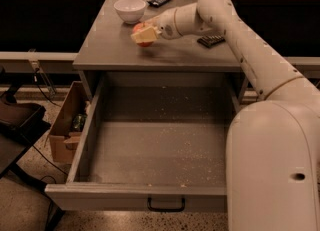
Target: Pick apple from top drawer and place on counter
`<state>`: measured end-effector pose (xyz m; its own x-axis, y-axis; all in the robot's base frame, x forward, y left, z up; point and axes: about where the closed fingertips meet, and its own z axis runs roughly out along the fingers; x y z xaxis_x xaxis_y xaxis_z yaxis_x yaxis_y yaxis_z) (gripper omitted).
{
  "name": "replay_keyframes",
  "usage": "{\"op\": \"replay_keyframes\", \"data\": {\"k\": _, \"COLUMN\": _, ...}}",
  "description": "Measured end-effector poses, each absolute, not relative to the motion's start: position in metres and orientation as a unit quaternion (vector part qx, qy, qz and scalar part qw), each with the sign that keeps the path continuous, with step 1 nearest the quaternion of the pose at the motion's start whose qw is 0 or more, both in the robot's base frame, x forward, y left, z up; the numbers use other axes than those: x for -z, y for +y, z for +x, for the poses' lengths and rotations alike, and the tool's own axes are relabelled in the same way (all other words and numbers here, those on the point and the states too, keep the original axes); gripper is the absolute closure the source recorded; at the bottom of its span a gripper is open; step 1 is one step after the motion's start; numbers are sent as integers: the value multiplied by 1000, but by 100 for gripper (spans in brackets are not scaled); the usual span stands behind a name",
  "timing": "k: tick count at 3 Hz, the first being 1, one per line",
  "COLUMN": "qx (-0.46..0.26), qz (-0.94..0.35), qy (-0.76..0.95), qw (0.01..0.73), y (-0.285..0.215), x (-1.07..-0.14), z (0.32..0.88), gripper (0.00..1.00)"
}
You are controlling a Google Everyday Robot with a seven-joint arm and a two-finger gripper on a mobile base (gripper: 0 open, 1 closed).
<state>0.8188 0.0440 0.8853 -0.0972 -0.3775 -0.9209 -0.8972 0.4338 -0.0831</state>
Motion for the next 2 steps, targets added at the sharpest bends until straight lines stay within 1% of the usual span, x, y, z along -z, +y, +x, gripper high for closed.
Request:
{"op": "replay_keyframes", "data": {"k": 1, "qx": -290, "qz": -436, "qy": 693, "qw": 495, "y": 32, "x": -846, "z": 816, "gripper": 100}}
{"op": "replay_keyframes", "data": {"k": 2, "qx": -290, "qz": -436, "qy": 693, "qw": 495, "y": 32, "x": -854, "z": 816, "gripper": 83}}
